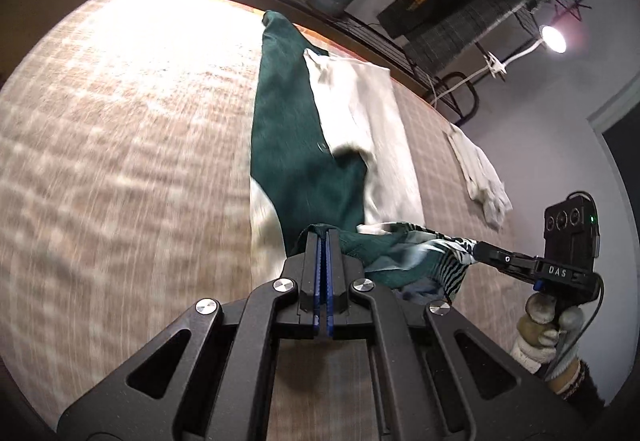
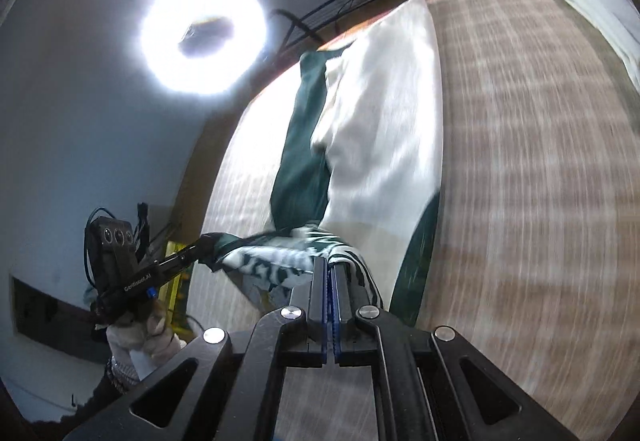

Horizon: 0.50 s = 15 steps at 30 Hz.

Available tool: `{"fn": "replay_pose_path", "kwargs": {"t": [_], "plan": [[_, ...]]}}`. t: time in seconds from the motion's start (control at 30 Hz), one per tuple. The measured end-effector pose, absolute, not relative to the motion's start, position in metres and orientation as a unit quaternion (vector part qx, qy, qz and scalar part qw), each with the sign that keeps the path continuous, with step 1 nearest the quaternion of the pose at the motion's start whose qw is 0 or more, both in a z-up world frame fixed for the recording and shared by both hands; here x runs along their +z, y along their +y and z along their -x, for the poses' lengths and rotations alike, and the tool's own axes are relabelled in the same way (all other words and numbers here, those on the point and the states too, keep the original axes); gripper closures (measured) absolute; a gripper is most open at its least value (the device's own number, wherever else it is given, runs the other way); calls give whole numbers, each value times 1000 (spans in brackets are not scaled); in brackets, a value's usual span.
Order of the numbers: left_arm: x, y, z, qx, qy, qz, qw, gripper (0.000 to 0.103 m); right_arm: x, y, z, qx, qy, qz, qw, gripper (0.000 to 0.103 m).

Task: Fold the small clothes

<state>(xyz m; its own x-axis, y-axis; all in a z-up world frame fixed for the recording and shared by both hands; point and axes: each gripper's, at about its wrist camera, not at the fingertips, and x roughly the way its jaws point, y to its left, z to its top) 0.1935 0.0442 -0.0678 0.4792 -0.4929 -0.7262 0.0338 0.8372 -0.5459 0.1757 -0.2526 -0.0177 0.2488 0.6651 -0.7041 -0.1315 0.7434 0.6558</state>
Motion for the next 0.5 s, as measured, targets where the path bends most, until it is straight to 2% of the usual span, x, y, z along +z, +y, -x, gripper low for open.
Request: {"fn": "replay_pose_path", "kwargs": {"t": [0.23,0.5], "plan": [[-92,42,-233,-146,508,241,814,103,-38,-242,-205,242,561,-239,754,103],[-94,37,-253,-131,502,230,823,103,-43,-254,-222,217,562,-248,759,103]]}}
